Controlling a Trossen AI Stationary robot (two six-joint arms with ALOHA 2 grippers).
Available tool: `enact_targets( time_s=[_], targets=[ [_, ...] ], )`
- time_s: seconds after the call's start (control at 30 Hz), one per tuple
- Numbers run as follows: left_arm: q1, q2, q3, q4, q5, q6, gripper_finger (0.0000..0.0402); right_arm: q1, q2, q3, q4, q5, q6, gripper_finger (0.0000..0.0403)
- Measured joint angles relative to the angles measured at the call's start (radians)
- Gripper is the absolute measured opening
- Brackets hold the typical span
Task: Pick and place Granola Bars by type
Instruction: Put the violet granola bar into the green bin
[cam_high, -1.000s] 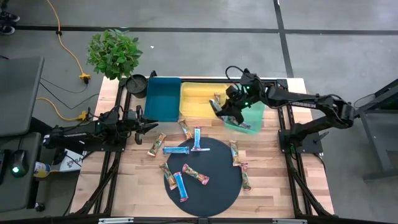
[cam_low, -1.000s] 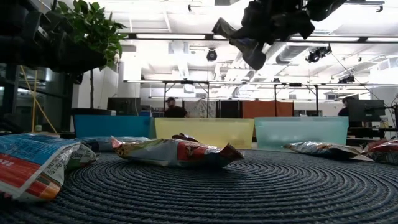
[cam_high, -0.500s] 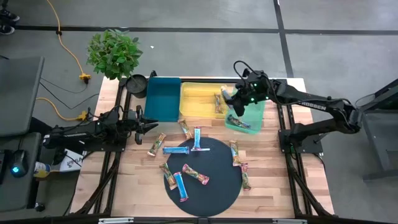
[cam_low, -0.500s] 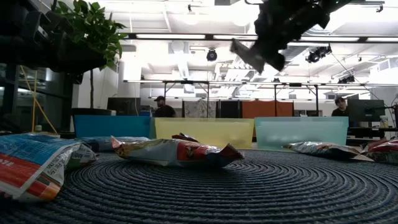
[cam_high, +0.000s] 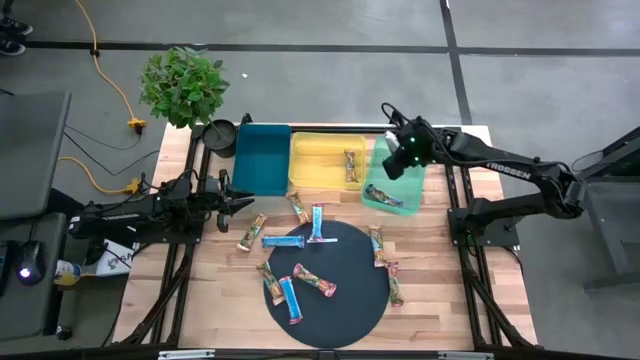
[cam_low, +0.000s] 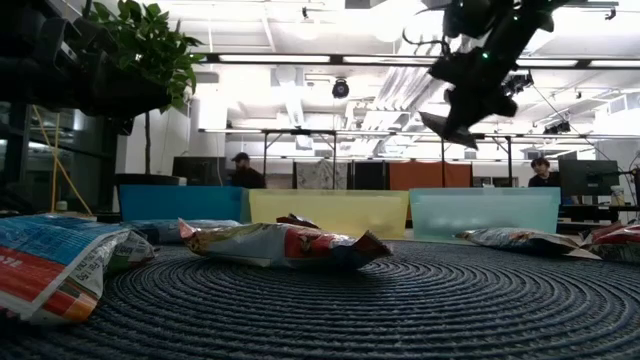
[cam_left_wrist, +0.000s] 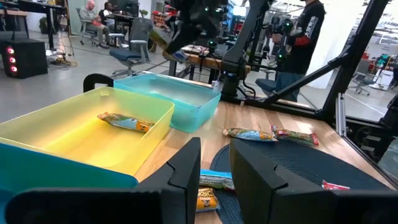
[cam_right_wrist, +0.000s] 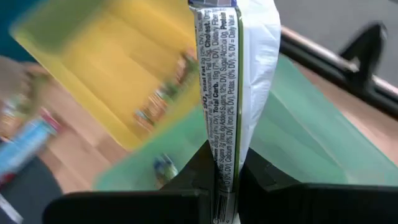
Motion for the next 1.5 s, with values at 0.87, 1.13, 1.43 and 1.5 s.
enact_targets(
  time_s=[0.87,1.13,1.43,1.5],
  targets=[
    [0.000,0.000,0.000,0.000,0.000,0.000,0.0082,-0.012,0.081,0.155,-0.329,-0.007,-0.353,0.0021],
    [0.000,0.000,0.000,0.000,0.000,0.000,0.0082,-0.016,0.287,0.236,-0.411,0.033,-0.472,0.0021],
    [0.000,0.000,0.000,0.000,0.000,0.000,0.0082,-0.019,0.404,0.179,-0.367,0.003,-0.490,0.0021],
    [0.000,0.000,0.000,0.000,0.000,0.000,0.0082,-0.019,0.414,0.155,-0.333,-0.001,-0.490,0.0021]
  ],
)
